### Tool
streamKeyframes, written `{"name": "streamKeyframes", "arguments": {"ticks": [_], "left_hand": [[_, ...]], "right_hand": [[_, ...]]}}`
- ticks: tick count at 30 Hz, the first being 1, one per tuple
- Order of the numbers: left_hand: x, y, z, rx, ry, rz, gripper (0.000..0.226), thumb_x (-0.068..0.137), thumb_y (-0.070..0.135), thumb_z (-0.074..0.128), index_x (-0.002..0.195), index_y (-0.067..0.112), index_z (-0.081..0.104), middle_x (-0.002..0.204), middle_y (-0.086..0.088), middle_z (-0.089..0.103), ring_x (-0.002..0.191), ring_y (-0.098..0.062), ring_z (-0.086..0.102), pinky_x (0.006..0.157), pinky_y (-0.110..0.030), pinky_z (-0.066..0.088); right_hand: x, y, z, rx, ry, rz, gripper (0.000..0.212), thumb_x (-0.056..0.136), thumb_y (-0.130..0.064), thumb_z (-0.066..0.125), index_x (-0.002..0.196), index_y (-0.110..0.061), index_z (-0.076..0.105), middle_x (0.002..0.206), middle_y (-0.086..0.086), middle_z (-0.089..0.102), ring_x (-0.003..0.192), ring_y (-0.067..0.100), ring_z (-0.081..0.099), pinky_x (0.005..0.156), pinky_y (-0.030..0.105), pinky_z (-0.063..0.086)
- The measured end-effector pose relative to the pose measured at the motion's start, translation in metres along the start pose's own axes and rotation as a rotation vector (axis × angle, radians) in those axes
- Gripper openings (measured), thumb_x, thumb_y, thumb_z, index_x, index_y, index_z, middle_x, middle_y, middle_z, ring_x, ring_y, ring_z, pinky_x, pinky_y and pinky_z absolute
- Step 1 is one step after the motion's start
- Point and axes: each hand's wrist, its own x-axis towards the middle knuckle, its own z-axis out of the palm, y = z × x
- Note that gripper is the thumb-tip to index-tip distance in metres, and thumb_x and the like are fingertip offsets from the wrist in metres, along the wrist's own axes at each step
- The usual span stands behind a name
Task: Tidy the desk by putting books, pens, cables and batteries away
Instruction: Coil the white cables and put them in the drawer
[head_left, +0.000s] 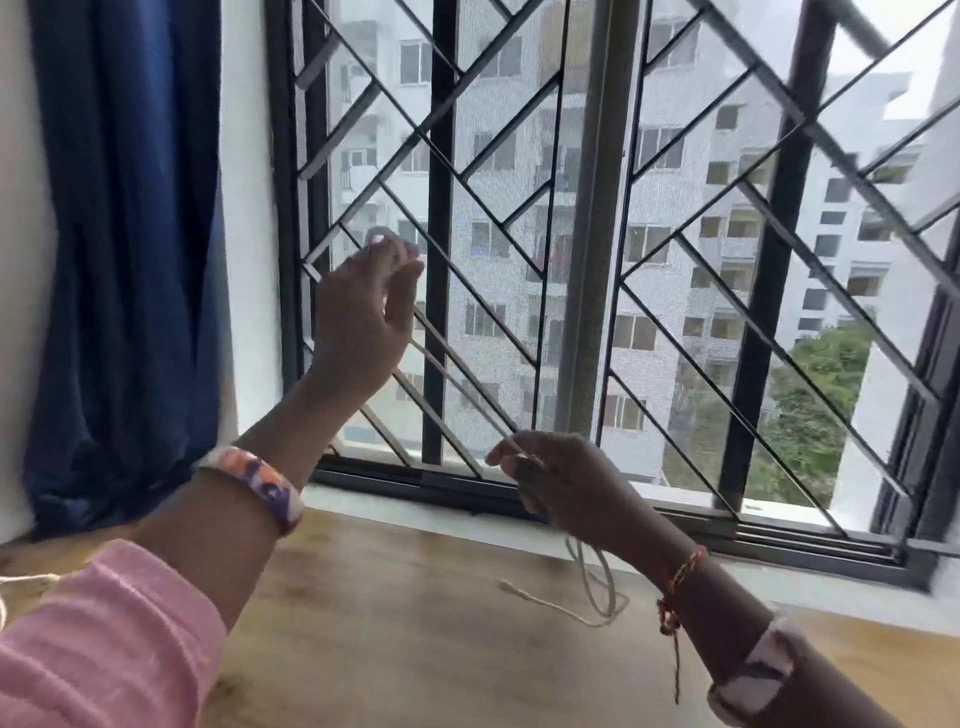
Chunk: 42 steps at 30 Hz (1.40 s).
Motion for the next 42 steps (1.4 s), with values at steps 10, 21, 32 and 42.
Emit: {"name": "streamKeyframes", "arguments": {"ticks": [10, 21, 32, 42], "left_hand": [[-0.025, 0.001, -0.015, -0.013, -1.276, -0.397, 0.033, 0.098, 0.021, 0.040, 0.081, 0.000, 0.058, 0.058, 0.000, 0.057, 0.047, -0.011, 0.053, 0.050, -0.020, 0.041], [0.005, 0.036, -0.018, -1.756, -0.162, -1.090, 0.034, 0.091, 0.022, 0.047, 0.064, 0.010, 0.063, 0.060, 0.001, 0.061, 0.053, -0.008, 0.058, 0.054, -0.018, 0.053], [0.001, -0.019, 0.008, 0.091, -0.156, 0.163, 0.016, 0.092, 0.013, 0.054, 0.097, -0.001, 0.060, 0.097, -0.014, 0.069, 0.083, -0.020, 0.068, 0.069, -0.015, 0.047], [-0.033, 0.005, -0.017, -0.104, -1.283, -0.451, 0.046, 0.092, 0.045, 0.038, 0.073, 0.010, 0.058, 0.061, 0.000, 0.056, 0.049, -0.006, 0.049, 0.050, -0.017, 0.041]], "right_hand": [[0.016, 0.008, -0.051, -0.747, 0.340, -0.157, 0.018, 0.091, -0.029, 0.054, 0.099, -0.023, 0.069, 0.071, 0.000, 0.068, 0.059, 0.019, 0.063, 0.052, 0.030, 0.048], [0.004, 0.042, -0.025, -0.921, 0.255, 0.041, 0.024, 0.100, -0.029, 0.035, 0.114, -0.016, 0.049, 0.089, 0.014, 0.068, 0.080, 0.033, 0.067, 0.061, 0.031, 0.046], [0.002, 0.032, -0.015, -0.120, 0.159, 0.068, 0.022, 0.096, -0.015, 0.046, 0.078, -0.022, 0.055, 0.038, 0.000, 0.051, 0.033, 0.015, 0.052, 0.040, 0.029, 0.046], [0.014, 0.046, -0.078, 0.043, 0.350, 0.118, 0.027, 0.094, 0.003, 0.044, 0.074, -0.007, 0.060, 0.043, 0.006, 0.041, 0.024, 0.001, 0.030, 0.028, 0.012, 0.023]]}}
